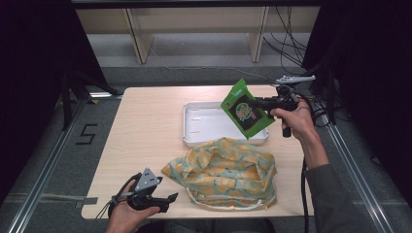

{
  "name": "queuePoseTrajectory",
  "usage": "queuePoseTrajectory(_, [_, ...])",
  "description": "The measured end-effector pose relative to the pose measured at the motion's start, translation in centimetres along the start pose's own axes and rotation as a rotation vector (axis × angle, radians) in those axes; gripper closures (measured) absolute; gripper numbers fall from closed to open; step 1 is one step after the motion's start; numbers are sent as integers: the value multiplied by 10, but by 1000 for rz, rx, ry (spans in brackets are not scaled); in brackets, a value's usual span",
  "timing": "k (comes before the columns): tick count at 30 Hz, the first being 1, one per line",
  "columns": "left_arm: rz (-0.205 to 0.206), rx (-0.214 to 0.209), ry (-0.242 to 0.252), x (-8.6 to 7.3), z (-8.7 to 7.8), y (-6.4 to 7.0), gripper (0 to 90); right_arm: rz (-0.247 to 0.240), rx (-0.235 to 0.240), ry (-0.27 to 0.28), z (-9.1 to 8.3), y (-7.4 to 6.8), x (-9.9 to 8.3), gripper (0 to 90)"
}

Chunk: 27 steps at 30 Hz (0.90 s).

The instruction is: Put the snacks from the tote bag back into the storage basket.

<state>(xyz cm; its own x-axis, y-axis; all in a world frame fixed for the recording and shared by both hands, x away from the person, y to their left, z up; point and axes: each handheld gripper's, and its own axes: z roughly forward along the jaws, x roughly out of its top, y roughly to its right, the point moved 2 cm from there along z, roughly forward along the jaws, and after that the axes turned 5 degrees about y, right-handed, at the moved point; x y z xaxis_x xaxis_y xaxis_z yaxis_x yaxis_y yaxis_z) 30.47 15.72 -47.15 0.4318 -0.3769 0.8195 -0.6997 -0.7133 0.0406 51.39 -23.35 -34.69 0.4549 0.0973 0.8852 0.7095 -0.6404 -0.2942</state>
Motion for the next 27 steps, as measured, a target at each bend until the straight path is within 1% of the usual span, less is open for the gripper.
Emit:
queuePoseTrajectory(1, [4,-4,-4,0,0,0,235,29,-19,-4,2,2,1,760])
queuePoseTrajectory(2, [4,-3,-4,0,0,0,234,22,-29,-3,5,7,0,760])
queuePoseTrajectory(3, [4,-3,-3,0,0,0,234,42,-42,-8,8,10,1,760])
queuePoseTrajectory(4, [1,-3,-1,0,0,0,235,29,-56,-1,10,14,1,760])
queuePoseTrajectory(6, [0,-3,2,0,0,0,234,76,-67,-2,15,18,1,760])
queuePoseTrajectory(7, [1,-3,2,0,-1,0,234,80,-75,-3,17,21,0,760])
queuePoseTrajectory(8, [1,-2,2,0,0,0,234,97,-90,-15,19,24,-1,760])
queuePoseTrajectory(9, [1,-2,2,0,0,0,234,83,-94,-3,22,27,-2,759])
queuePoseTrajectory(10, [1,-2,2,0,0,0,234,108,-103,-10,23,29,-2,760])
queuePoseTrajectory(13, [-3,-1,3,0,0,0,234,83,-127,-11,27,38,-2,760])
queuePoseTrajectory(14, [0,-3,3,0,0,0,234,126,-134,-15,29,37,-1,759])
queuePoseTrajectory(15, [2,-2,1,0,0,0,234,104,-141,-6,30,42,-1,760])
queuePoseTrajectory(17, [6,-3,2,0,0,0,234,125,-155,-13,33,45,0,760])
queuePoseTrajectory(18, [3,1,2,0,0,0,234,120,-166,-8,36,48,0,759])
queuePoseTrajectory(19, [1,-1,3,0,0,1,234,145,-170,-15,37,48,0,760])
queuePoseTrajectory(20, [-5,4,2,0,0,1,234,143,-175,-7,40,50,0,759])
queuePoseTrajectory(21, [-11,-5,2,0,0,1,235,138,-184,-7,42,53,0,760])
queuePoseTrajectory(22, [-5,-2,1,0,0,1,234,145,-194,-13,45,55,0,760])
queuePoseTrajectory(23, [-6,-2,3,0,0,1,234,140,-199,-14,47,58,0,759])
queuePoseTrajectory(24, [-2,3,-3,1,-1,1,234,149,-207,-19,49,60,0,759])
queuePoseTrajectory(25, [18,3,-4,1,-1,0,234,150,-215,-19,52,62,0,760])
queuePoseTrajectory(27, [2,-5,9,1,0,2,235,156,-225,-18,57,65,1,759])
